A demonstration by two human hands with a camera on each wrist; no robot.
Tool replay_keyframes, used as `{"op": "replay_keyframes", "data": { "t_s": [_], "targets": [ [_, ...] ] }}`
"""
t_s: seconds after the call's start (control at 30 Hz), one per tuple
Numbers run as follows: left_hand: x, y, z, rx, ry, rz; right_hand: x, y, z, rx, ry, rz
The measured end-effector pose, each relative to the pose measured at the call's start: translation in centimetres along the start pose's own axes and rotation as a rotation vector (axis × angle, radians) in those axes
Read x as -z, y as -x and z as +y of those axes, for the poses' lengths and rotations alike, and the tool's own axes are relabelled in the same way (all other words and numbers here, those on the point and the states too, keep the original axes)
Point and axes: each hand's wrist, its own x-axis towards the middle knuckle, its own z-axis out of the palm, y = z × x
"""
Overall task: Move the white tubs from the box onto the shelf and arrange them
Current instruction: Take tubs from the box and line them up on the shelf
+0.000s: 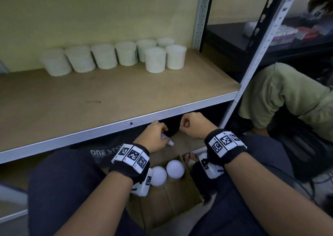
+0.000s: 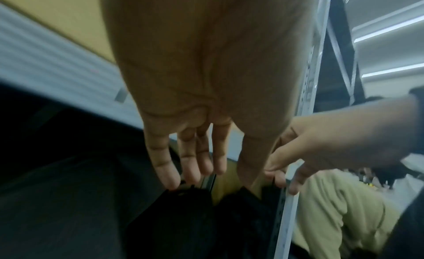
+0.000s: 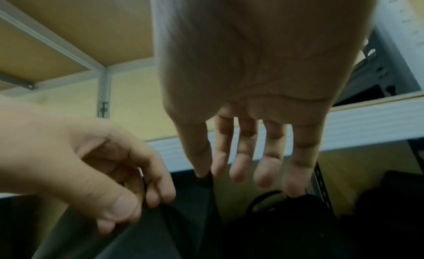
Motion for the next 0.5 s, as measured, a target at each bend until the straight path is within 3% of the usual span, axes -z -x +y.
{"op": "replay_keyframes", "data": {
  "t_s": [0.3,0.5],
  "targets": [
    [-9.6,-1.1,-7.2,0.287,-0.042,-0.262,-10.5,-2.7,3.6,-0.151,0.126,-0.342],
    [-15.6,-3.2,-10.4,0.34,-0.03,-0.321,-17.6,-4.0,6.9,-0.165,0.312,-0.424]
  ]
}}
